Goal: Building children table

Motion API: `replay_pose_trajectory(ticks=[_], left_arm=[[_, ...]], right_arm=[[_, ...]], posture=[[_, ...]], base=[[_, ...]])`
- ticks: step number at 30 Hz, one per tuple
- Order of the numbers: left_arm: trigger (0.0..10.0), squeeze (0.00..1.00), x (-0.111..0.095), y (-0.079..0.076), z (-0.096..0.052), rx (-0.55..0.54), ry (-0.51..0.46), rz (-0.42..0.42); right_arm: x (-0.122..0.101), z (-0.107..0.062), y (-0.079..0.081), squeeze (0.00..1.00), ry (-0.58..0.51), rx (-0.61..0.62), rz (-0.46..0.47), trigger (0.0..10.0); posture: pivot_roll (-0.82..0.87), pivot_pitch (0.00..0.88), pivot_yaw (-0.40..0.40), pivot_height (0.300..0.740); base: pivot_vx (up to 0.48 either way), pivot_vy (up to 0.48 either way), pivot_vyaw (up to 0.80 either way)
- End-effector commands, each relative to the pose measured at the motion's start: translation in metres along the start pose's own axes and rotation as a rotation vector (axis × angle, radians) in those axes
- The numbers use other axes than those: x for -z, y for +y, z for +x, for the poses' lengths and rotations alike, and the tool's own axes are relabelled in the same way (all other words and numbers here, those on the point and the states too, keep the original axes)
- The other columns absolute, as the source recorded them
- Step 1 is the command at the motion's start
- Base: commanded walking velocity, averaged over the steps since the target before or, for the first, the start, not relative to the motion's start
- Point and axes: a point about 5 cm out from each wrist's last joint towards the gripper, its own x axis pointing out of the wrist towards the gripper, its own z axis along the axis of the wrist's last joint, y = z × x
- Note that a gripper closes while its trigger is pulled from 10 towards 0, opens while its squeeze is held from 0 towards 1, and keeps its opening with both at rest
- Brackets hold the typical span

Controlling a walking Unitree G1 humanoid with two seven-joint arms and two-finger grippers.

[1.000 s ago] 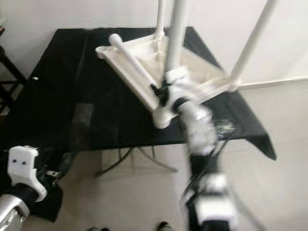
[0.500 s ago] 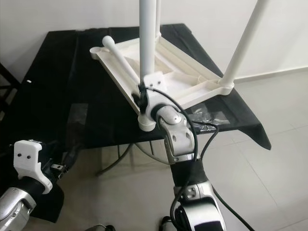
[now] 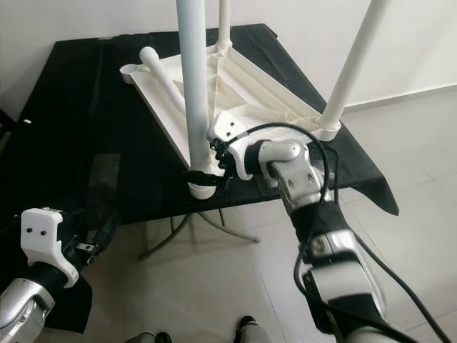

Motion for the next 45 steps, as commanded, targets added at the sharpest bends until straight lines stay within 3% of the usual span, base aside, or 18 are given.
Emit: replay_pose_trajectory(ticks=[1, 5, 6, 7, 20, 23, 26, 27, 28, 29, 31, 33, 38, 39, 40, 41, 44, 45], left_arm=[[10.0, 0.00, 0.000, -0.003, -0.004, 0.010, 0.000, -0.016], [10.0, 0.00, 0.000, -0.007, -0.008, 0.049, 0.007, -0.041], [10.0, 0.00, 0.001, -0.010, -0.011, 0.064, 0.011, -0.050], [10.0, 0.00, 0.001, -0.011, -0.011, 0.070, 0.010, -0.049], [10.0, 0.00, 0.003, -0.012, -0.009, 0.097, -0.008, -0.038], [10.0, 0.00, 0.005, -0.009, -0.007, 0.105, -0.014, -0.043], [10.0, 0.00, 0.006, -0.006, -0.006, 0.106, -0.017, -0.042], [10.0, 0.00, 0.006, -0.006, -0.006, 0.106, -0.017, -0.042], [10.0, 0.00, 0.007, -0.005, -0.005, 0.106, -0.018, -0.041], [10.0, 0.00, 0.007, -0.004, -0.003, 0.108, -0.020, -0.041], [10.0, 0.00, 0.007, -0.004, -0.003, 0.108, -0.020, -0.041], [10.0, 0.00, 0.008, -0.004, -0.001, 0.115, -0.022, -0.040], [10.0, 0.00, 0.010, -0.004, 0.004, 0.124, -0.028, -0.046], [10.0, 0.00, 0.009, -0.004, 0.005, 0.120, -0.033, -0.049], [10.0, 0.00, 0.009, -0.004, 0.005, 0.120, -0.033, -0.049], [10.0, 0.00, 0.009, -0.004, 0.006, 0.119, -0.036, -0.050], [10.0, 0.00, 0.009, -0.005, 0.006, 0.120, -0.041, -0.049], [10.0, 0.00, 0.009, -0.005, 0.007, 0.122, -0.042, -0.049]], right_arm=[[-0.002, 0.000, -0.004, 0.00, -0.021, -0.010, -0.002, 10.0], [-0.006, -0.001, -0.011, 0.00, -0.057, -0.022, 0.012, 10.0], [-0.007, -0.002, -0.015, 0.00, -0.083, -0.034, 0.020, 2.7], [-0.008, -0.002, -0.016, 0.00, -0.105, -0.040, 0.027, 0.0], [0.011, -0.006, -0.014, 0.00, -0.110, -0.034, 0.075, 0.0], [0.043, -0.004, 0.005, 0.00, -0.088, 0.144, 0.150, 0.0], [0.059, 0.013, 0.036, 0.00, -0.039, 0.282, 0.199, 0.0], [0.059, 0.013, 0.036, 0.00, -0.039, 0.282, 0.199, 0.0], [0.072, 0.014, 0.038, 0.00, 0.150, 0.580, 0.164, 0.0], [0.075, 0.018, 0.062, 0.00, 0.204, 0.661, 0.148, 0.0], [0.075, 0.018, 0.062, 0.00, 0.204, 0.661, 0.148, 0.0], [0.069, 0.020, 0.080, 0.00, 0.193, 0.747, 0.185, 0.0], [0.060, 0.029, 0.071, 0.00, 0.142, 0.729, 0.244, 0.0], [0.059, 0.029, 0.068, 0.00, 0.152, 0.718, 0.239, 5.0], [0.059, 0.029, 0.068, 0.00, 0.152, 0.718, 0.239, 5.0], [0.057, 0.029, 0.064, 0.00, 0.176, 0.709, 0.210, 10.0], [0.054, 0.028, 0.061, 0.00, 0.188, 0.708, 0.221, 10.0], [0.050, 0.026, 0.058, 0.46, 0.189, 0.726, 0.210, 10.0]], posture=[[0.04, 0.219, 0.009, 0.740], [0.04, 0.224, 0.008, 0.740], [0.05, 0.230, 0.005, 0.740], [0.06, 0.231, 0.006, 0.740], [0.05, 0.224, -0.003, 0.740], [0.02, 0.199, -0.005, 0.740], [0.01, 0.187, 0.002, 0.740], [0.01, 0.187, 0.002, 0.740], [0.01, 0.183, 0.003, 0.740], [0.01, 0.171, 0.000, 0.740], [0.01, 0.171, 0.000, 0.740], [-0.01, 0.156, 0.016, 0.740], [0.00, 0.156, -0.005, 0.740], [0.00, 0.158, -0.007, 0.740], [0.00, 0.158, -0.007, 0.740], [0.00, 0.158, -0.008, 0.740], [0.00, 0.156, -0.010, 0.740], [0.00, 0.157, -0.010, 0.740]], base=[[0.000, 0.000, 0.00], [0.000, 0.000, 0.00], [0.000, 0.000, 0.00], [0.000, 0.000, 0.00], [0.000, 0.000, 0.00], [0.000, 0.000, 0.00], [0.000, 0.000, 0.00], [0.000, 0.000, 0.00], [0.000, 0.000, 0.00], [0.000, 0.000, 0.00], [0.000, 0.000, 0.00], [0.000, 0.000, 0.00], [0.000, 0.000, 0.00], [0.000, 0.000, 0.00], [0.000, 0.000, 0.00], [0.000, 0.000, 0.00], [0.000, 0.000, 0.00], [0.000, 0.000, 0.00]])
